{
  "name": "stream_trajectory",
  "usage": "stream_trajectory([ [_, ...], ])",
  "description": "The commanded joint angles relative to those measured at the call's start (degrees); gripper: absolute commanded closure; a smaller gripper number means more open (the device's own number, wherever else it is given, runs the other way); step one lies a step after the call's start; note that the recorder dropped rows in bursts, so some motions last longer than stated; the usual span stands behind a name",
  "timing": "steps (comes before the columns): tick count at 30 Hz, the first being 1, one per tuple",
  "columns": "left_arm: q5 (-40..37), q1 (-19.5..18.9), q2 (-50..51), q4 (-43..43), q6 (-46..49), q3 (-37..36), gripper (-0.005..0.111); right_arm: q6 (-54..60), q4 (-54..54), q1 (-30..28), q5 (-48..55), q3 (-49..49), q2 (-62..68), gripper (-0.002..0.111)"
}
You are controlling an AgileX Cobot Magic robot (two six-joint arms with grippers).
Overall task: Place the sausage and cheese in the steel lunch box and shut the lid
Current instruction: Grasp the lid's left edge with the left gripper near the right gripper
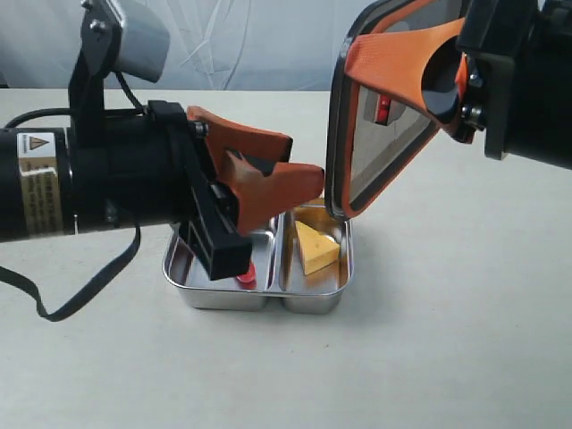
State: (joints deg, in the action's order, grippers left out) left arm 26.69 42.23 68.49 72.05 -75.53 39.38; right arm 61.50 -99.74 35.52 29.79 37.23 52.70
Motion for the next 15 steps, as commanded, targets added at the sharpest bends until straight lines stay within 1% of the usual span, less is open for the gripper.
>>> stream_trajectory([
  [1, 4.62, 0.22, 2.58, -5.95, 2.94, 0.09, 0.060, 0.78, -0.21, -0.02, 0.90, 0.50, -0.43, 0.109],
  [4, 6.78, 0.22, 3.20, -9.14, 6.06, 0.09, 0.060, 1.04, -0.21, -0.02, 0.92, 0.50, -0.43, 0.109],
  [9, 9.83, 0.25, 3.29, -9.45, 6.74, 0.09, 0.060, 1.74, -0.21, -0.02, 0.63, 0.50, -0.43, 0.109],
  [15, 8.46, 0.25, 3.57, -11.61, 9.89, 0.09, 0.060, 1.74, -0.21, -0.02, 1.90, 0.60, -0.22, 0.109],
])
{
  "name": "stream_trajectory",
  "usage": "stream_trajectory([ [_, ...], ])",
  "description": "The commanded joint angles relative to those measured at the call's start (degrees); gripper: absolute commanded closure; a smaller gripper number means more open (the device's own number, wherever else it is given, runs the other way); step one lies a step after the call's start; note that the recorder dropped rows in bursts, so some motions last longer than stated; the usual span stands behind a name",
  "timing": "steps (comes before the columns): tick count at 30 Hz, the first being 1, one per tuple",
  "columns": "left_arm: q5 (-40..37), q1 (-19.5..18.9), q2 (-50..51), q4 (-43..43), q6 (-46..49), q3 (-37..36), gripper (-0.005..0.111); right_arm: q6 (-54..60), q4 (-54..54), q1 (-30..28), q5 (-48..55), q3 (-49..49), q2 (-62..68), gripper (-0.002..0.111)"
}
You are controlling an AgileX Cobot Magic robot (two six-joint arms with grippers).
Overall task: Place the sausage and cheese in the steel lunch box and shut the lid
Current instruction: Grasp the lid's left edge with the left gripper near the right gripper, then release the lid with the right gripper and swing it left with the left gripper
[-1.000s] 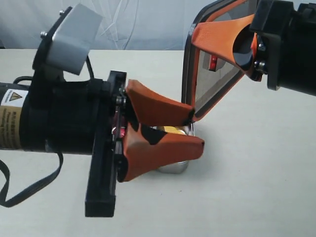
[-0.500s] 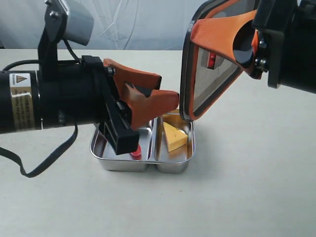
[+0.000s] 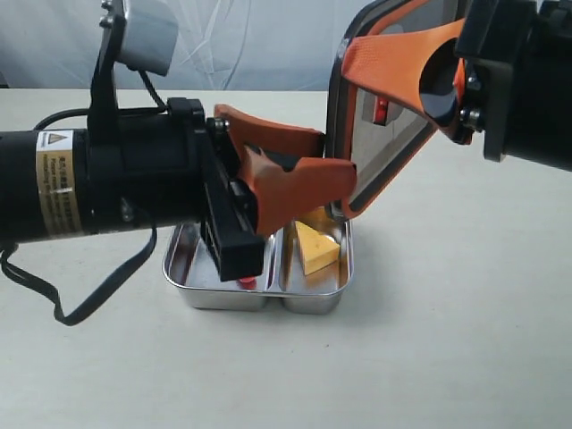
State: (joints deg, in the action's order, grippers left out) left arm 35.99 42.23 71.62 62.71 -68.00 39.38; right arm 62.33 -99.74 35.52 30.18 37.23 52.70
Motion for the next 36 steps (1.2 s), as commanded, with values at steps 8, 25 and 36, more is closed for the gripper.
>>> stream_trajectory([
  [8, 0.69, 0.25, 4.32, -3.61, 6.47, 3.00, 0.068, 0.57, -0.21, -0.02, 6.53, 0.84, 2.49, 0.109],
  [25, -19.12, 0.25, 4.32, 8.55, 19.58, 4.42, 0.107, -12.33, 15.10, -0.02, 14.02, 0.84, 2.58, 0.109],
  [36, -34.21, 0.25, 3.63, 11.98, 31.21, 4.42, 0.107, -27.91, 36.53, -0.02, 15.79, 0.84, 2.47, 0.109],
])
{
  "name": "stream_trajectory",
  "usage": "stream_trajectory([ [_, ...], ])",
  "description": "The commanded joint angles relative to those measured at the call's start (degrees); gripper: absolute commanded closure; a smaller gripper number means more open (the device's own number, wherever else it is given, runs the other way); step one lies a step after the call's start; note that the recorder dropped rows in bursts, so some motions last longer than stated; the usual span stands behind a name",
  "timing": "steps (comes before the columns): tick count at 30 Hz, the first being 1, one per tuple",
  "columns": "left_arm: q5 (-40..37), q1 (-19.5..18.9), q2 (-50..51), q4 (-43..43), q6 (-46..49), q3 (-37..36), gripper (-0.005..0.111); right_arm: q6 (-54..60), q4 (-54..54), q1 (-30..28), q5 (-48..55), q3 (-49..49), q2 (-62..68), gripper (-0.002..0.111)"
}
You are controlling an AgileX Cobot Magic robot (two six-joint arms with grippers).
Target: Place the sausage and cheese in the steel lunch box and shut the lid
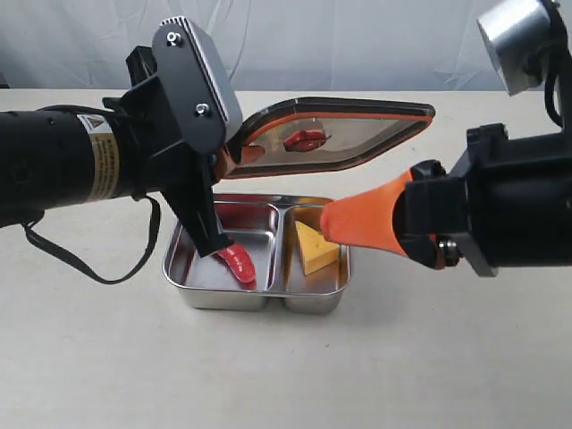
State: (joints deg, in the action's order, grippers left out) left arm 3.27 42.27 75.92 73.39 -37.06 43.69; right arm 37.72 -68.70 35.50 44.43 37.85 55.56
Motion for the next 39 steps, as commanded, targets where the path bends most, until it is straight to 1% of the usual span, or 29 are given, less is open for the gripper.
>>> stream_trajectory([
  [1, -2.35, 0.21, -1.19, 2.03, 0.27, 0.11, 0.107, -4.22, 8.33, 0.00, 2.36, 0.23, -0.39, 0.109],
  [2, -3.27, 0.21, -1.65, 2.54, 0.27, 0.11, 0.107, -4.63, 11.25, 0.00, 2.73, 0.23, -0.39, 0.109],
  [4, -5.28, 0.21, -3.36, 4.26, 0.42, -0.30, 0.107, -8.07, 20.93, 0.00, 3.00, 0.23, -0.39, 0.109],
  [6, -6.95, 0.21, -5.62, 6.24, 1.49, -1.23, 0.107, -14.49, 29.59, -0.11, 2.60, 0.23, -0.39, 0.109],
  [8, -8.38, 0.21, -8.63, 6.24, 3.09, -2.64, 0.107, -20.71, 37.47, -0.11, 0.73, 0.23, -0.39, 0.109],
  [12, -7.68, 0.21, -14.99, 6.52, 3.27, -6.33, 0.107, -31.77, 47.35, -0.11, -5.26, 0.23, -0.39, 0.109],
  [14, -7.09, 0.21, -18.14, 6.52, 3.27, -8.68, 0.107, -34.03, 49.69, -0.21, -6.99, 0.23, -0.39, 0.109],
  [20, -3.27, 0.21, -27.47, 7.73, 3.27, -17.03, 0.107, -34.03, 52.20, -0.75, -10.20, 0.52, 3.66, 0.109],
  [22, -2.17, 0.21, -30.47, 9.04, 3.27, -18.90, 0.107, -33.02, 52.20, -3.35, -8.30, 1.59, 6.39, 0.109],
  [24, -2.05, 0.21, -33.34, 11.52, 3.27, -20.00, 0.107, -31.94, 52.10, -7.53, -6.45, 3.13, 9.04, 0.109],
  [26, -2.05, 0.21, -36.47, 15.28, 3.27, -21.06, 0.107, -29.25, 50.23, -12.15, -3.80, 5.29, 11.23, 0.109],
  [27, -2.05, 0.21, -37.88, 17.60, 3.27, -21.54, 0.107, -26.18, 47.26, -14.86, -2.55, 6.49, 12.36, 0.109],
  [29, -2.05, 0.21, -40.14, 24.85, 3.40, -22.72, 0.107, -15.40, 37.23, -20.08, 1.83, 8.94, 14.90, 0.109],
  [30, -2.05, 0.21, -40.86, 26.56, 3.40, -23.38, 0.107, -10.56, 31.22, -22.12, 5.25, 10.08, 16.10, 0.109],
  [33, -2.47, 0.21, -41.96, 26.56, 8.22, -24.78, 0.107, 4.88, 13.80, -28.57, 19.20, 12.68, 21.98, 0.109],
  [35, -4.46, 0.21, -41.85, 26.56, 12.50, -25.99, 0.107, 10.73, 6.19, -30.90, 25.53, 13.44, 26.25, 0.109],
  [37, -6.91, 0.21, -41.85, 26.56, 16.84, -26.92, 0.107, 14.28, 0.98, -31.68, 25.53, 13.90, 30.87, 0.109],
  [39, -9.47, 0.21, -41.85, 26.56, 18.26, -27.50, 0.107, 14.28, -1.39, -31.69, 25.53, 13.91, 34.28, 0.109],
])
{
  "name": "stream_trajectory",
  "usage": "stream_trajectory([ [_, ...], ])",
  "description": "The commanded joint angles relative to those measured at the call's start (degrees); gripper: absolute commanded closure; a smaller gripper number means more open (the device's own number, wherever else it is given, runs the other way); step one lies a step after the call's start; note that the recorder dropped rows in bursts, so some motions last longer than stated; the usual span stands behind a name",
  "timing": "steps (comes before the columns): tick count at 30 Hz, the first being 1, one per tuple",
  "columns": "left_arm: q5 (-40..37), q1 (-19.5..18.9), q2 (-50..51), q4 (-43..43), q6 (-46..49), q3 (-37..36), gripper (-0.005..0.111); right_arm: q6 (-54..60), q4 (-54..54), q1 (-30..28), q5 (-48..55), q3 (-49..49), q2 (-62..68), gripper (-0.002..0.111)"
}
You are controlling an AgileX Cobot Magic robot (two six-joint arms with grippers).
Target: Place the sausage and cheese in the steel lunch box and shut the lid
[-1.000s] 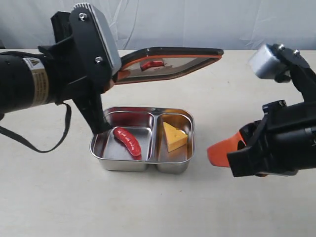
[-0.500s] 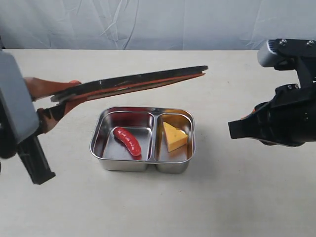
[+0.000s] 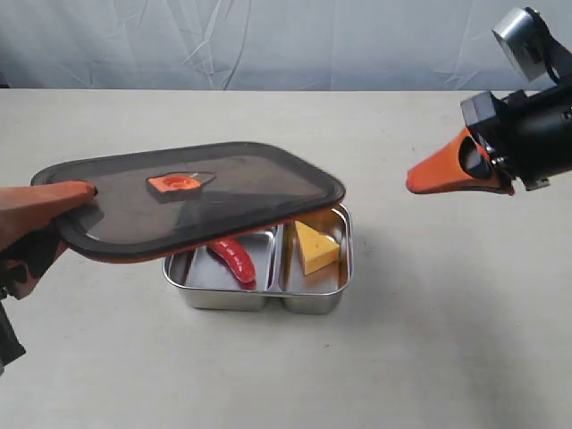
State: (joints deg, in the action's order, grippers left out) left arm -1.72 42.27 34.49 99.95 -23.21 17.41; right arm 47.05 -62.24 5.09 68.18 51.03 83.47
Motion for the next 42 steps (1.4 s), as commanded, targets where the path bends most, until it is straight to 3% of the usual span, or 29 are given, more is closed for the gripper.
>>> stream_trajectory([
  [1, -5.37, 0.21, -0.42, -0.01, 4.41, -1.22, 0.107, 5.05, -8.44, -1.27, 1.78, 0.73, 7.82, 0.109],
  [11, -1.26, 0.21, 4.87, -0.01, 6.94, -1.22, 0.107, 5.05, -9.80, -1.01, 1.78, 0.73, 11.73, 0.109],
  [24, 7.38, 0.21, 2.91, -0.01, 7.18, -0.61, 0.107, 5.05, -11.65, -0.88, 1.78, 0.73, 18.10, 0.108],
  [27, 7.38, 0.21, 2.17, -0.01, 7.18, -0.61, 0.107, 4.94, -11.50, 0.36, 1.78, 0.61, 18.85, 0.093],
  [32, 7.96, 0.21, 2.03, -0.01, 7.18, -0.61, 0.107, -2.09, -9.77, 6.09, 1.78, 0.61, 18.83, 0.051],
  [34, 8.09, 0.21, 1.73, -0.01, 7.18, -0.61, 0.107, -3.34, -7.46, 8.30, 1.78, 0.61, 18.61, 0.048],
  [37, 8.09, 0.21, 0.78, -0.01, 7.18, -0.61, 0.107, -6.35, -5.09, 10.76, 1.78, 0.61, 18.61, 0.058],
  [42, 8.09, 0.21, -0.10, -0.01, 7.18, -0.61, 0.107, -9.35, -5.34, 11.11, 1.78, 0.73, 18.15, 0.094],
])
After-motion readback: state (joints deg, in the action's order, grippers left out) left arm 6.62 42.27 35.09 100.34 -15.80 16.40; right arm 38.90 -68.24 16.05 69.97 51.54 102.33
